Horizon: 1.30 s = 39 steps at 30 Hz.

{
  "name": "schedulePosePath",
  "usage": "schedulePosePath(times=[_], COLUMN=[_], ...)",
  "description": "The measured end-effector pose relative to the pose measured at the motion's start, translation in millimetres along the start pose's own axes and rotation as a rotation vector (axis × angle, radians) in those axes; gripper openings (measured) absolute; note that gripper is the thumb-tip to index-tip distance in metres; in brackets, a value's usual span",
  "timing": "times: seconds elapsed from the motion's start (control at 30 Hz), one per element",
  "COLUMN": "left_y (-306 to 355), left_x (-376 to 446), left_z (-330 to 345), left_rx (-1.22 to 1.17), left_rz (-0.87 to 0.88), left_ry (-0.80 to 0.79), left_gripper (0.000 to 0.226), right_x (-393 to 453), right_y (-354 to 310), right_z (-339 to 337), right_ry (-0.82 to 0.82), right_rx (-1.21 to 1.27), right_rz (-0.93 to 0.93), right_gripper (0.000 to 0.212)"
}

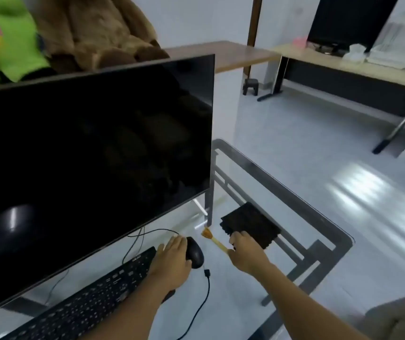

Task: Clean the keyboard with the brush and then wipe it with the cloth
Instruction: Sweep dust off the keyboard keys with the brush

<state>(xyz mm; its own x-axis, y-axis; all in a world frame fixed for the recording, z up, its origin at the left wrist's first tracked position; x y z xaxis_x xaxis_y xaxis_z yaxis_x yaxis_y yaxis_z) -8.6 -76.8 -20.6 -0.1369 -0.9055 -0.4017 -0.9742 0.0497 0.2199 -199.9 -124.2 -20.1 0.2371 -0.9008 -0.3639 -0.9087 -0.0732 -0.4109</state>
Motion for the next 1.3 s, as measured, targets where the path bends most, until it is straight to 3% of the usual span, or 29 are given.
schedulePosePath(times=[0.3,0.4,0.63,0.77,0.9,1.03,1.13,1.3], left_y=[3.2,-5.3,-85.0,-162.6,-225.5,-257.6,-265.8,-272.9], left_x=[15.1,7.0,-93.7,-170.7,-254.9,-302.6,-313.6,-316.2], left_z=[20.0,11.5,-16.3,10.0,53.0,98.2,118.8,132.9], left_rx=[0.042,0.000,-0.413,-0.470,-0.550,-0.597,-0.610,-0.613], left_rz=[0.067,0.068,-0.130,-0.342,-0.567,-0.629,-0.642,-0.646], left_ry=[0.079,0.134,0.430,0.496,0.489,0.447,0.431,0.456], left_gripper=[0.059,0.059,0.059,0.062,0.074,0.094,0.102,0.111], right_x=[16.8,17.7,-31.4,-44.3,-52.8,-60.2,-71.3,-72.9], right_y=[21.3,8.3,-101.8,-187.1,-271.9,-326.7,-345.4,-352.2], right_z=[31.8,14.1,-34.3,-11.2,41.6,103.8,141.8,132.8], right_ry=[0.052,0.096,0.298,0.238,0.078,-0.137,-0.294,-0.069], right_rx=[-0.072,0.075,0.442,0.532,0.541,0.455,0.367,0.320], right_rz=[0.117,0.101,-0.208,-0.382,-0.508,-0.551,-0.611,-0.642], right_gripper=[0.012,0.009,0.007,0.009,0.007,0.015,0.008,0.004])
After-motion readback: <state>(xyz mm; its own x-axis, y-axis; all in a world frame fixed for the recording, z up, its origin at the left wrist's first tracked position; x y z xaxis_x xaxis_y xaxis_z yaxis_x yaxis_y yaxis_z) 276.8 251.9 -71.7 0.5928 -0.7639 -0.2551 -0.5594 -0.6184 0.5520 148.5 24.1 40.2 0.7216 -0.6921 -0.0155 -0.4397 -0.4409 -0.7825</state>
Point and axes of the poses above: each hand's wrist, its own x-axis towards the middle knuckle, its own z-axis out of the palm, y = z × x, the point moved 8 cm from there along x, towards the middle knuckle, and after that the axes turned 9 degrees about -y, right-handed, at the moved point
